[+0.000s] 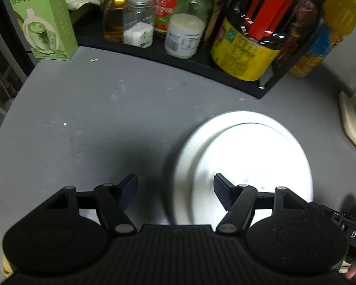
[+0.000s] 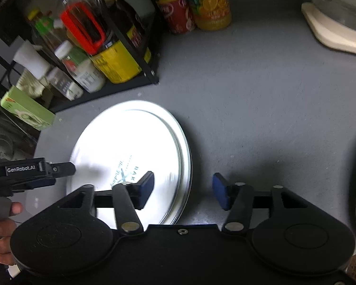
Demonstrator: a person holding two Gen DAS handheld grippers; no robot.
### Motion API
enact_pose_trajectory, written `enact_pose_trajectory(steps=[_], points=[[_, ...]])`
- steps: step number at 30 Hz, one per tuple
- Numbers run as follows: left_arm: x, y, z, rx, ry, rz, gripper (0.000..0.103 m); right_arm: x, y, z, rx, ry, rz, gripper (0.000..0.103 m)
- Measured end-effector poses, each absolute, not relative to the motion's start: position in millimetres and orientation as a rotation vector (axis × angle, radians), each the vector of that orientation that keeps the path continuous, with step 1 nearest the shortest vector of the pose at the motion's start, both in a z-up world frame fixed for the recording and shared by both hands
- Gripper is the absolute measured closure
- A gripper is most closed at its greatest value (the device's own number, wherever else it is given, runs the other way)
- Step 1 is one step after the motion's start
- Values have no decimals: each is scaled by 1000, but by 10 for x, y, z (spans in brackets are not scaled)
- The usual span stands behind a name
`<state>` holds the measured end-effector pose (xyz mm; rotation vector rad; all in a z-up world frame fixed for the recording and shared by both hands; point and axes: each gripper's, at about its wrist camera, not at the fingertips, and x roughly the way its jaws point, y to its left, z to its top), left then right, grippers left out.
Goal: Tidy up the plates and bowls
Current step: 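Open the right tool and release the 'Bakery' plate, then move the right tool to the red bowl stack and grasp its rim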
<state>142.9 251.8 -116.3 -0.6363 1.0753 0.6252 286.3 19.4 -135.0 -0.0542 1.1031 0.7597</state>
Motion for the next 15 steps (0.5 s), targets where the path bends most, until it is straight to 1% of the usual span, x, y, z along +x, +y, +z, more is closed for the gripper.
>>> enact_pose_trajectory(steps=[4,6,7,8,11,13,15], points=[[1503,2380,-1038,-611,1060,579,34,2831,65,-1199,-37,1065,760,35],[1550,2313,-974,-606,1051,554,34,2817,-12,-1127,-36,1042,755,29],[1574,2283,-940,-604,1048,542,33,2804,-57,-1096,-33,1032,750,23],[1600,2253,-910,-601,1045,529,32,2796,-105,-1056,-32,1020,744,20],[1686,2137,-830,-580,1041,490,29,2784,-249,-969,-26,999,723,18],[1756,2056,-790,-568,1041,462,28,2774,-344,-932,-10,990,707,15],[1812,1976,-744,-559,1034,434,27,2761,-460,-883,1,973,685,14]])
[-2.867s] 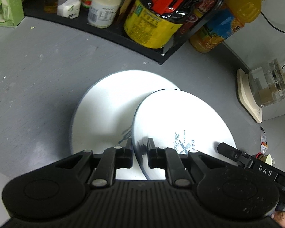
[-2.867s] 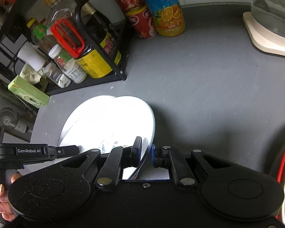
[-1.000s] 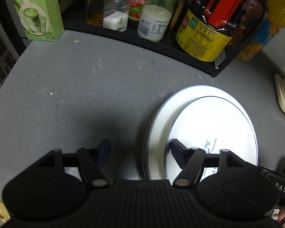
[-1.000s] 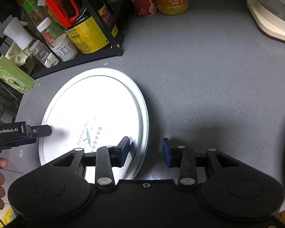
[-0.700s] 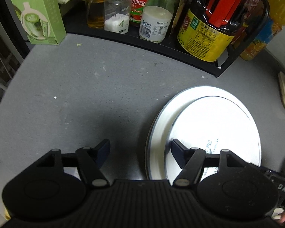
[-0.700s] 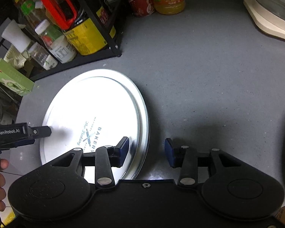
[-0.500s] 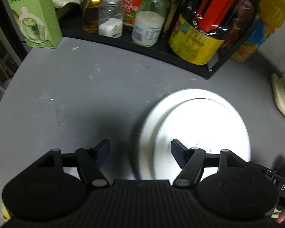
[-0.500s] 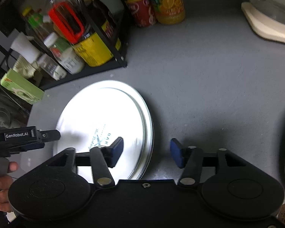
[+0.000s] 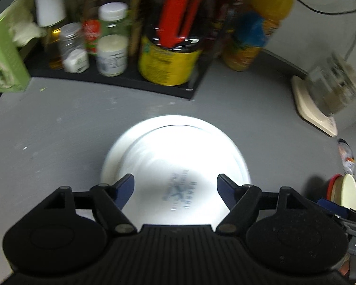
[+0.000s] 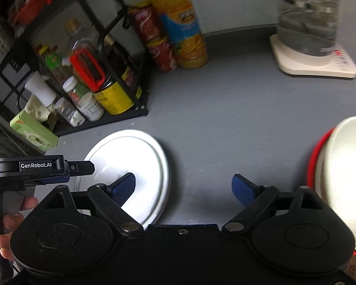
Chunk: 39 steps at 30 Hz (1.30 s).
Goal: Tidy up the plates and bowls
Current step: 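Move the right tool to the red bowl stack and grasp its rim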
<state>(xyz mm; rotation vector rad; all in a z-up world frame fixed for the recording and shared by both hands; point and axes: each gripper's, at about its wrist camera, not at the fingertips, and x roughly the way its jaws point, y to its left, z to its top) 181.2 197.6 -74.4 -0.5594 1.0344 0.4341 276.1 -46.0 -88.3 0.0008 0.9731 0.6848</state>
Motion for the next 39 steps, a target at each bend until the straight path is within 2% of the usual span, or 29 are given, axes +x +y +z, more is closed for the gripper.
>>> enact_pose_trajectory(steps=[3,6,23,39], points=[[1910,1835,-690,-545,1031,395,21,2745,-637,-823,16,954,651,13],[2010,1669,-634,-524,1031,344,19,2730,-833,-770,38,935,617,12],[2648,686,-511,-436,1061,95,19,2798,-1890,-721,160,896,423,10],[3157,-243,-578,-343,1116,-67,19,3041,-2624,-966,231,929,298,10]])
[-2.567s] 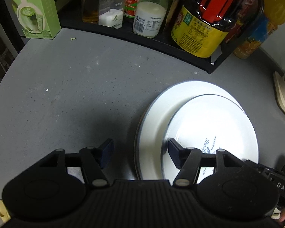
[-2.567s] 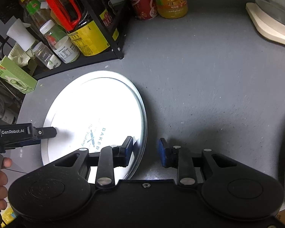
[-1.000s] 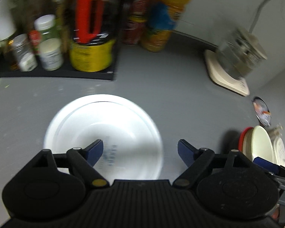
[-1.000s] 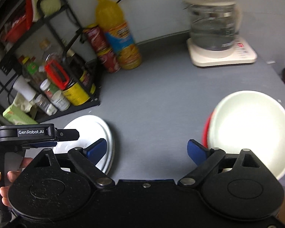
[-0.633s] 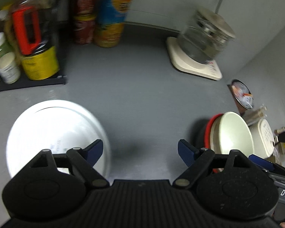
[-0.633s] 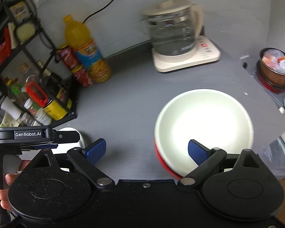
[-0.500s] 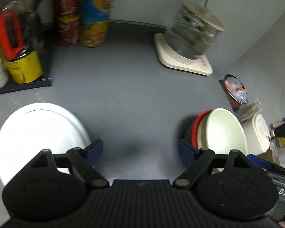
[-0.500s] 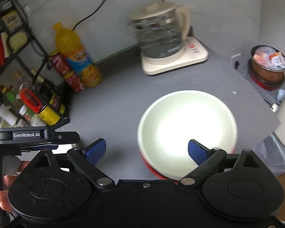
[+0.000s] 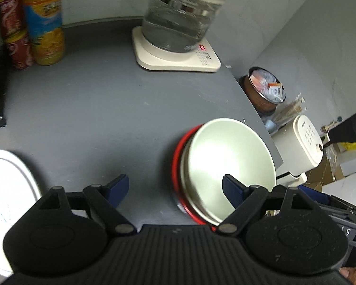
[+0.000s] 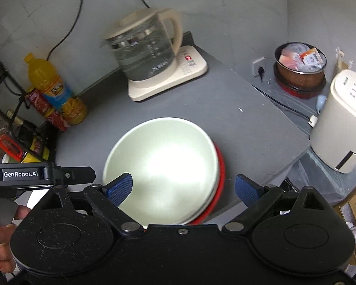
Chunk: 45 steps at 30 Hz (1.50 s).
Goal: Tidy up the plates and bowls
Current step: 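Move the right tool to the red bowl stack and grasp its rim, then carry the red bowl stack and lower it onto the plate stack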
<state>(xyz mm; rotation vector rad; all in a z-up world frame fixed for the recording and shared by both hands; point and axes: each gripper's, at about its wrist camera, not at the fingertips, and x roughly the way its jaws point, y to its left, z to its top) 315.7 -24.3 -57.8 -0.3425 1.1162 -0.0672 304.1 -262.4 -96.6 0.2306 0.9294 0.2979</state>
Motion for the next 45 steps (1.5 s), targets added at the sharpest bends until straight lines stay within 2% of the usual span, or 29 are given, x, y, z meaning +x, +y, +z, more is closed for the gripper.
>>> enact_pose_trajectory(steps=[6,17,25,29,35,39,40,45], points=[[3302,-430,-711,-288,1145,-88,19,3171,-2676,-1156,212,980,288,12],[3486,-632,-983,-197,1196,-108,24,3402,-2629,-1441,149,1063,294,25],[3591,-696,-1156,-166,1249,-107,43,3538,-2558,-1582,112,1112,304,33],[3620,-702,-1220,-163,1274,-112,53,3597,-2540,-1657,104,1138,312,44],[3638,-694,-1335,-179,1311,-102,68,3642,-2531,-1743,119,1160,332,53],[3641,-651,-1352,-208,1312,-101,69,3665,-2518,-1753,129,1159,354,57],[3642,-648,-1354,-213,1312,-101,69,3673,-2515,-1754,137,1160,364,62],[3641,-599,-1358,-252,1313,-98,71,3671,-2525,-1751,149,1163,358,64]])
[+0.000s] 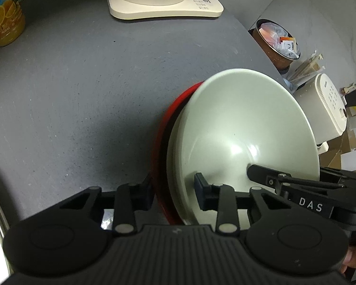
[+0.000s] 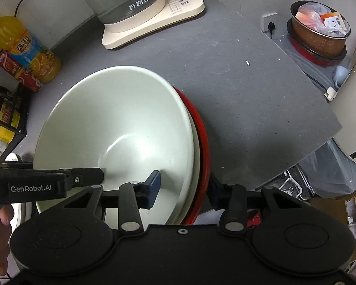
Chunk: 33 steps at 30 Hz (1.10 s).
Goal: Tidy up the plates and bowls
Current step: 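Carry the red bowl stack and lower it onto the plate stack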
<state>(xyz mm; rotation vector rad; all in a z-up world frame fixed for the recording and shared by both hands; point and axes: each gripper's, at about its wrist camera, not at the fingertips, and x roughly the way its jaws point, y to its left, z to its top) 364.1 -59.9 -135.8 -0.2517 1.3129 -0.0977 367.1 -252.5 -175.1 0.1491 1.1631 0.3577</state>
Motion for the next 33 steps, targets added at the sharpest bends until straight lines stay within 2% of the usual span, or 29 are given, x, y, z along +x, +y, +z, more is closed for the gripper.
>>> enact_pose_trajectory(steps=[7,18,33], points=[[3604,-516,-1345,-294,1307,-73,73,3639,-2525,-1709,173,1157,364,70],[3448,-237,-1149,-361,1236,-29,73,3588,-2268,-1530,163,1108,430,71],[2928,516,-795,-496,1114,100,75,3405,-1560,-1254,83,1061,598,71]])
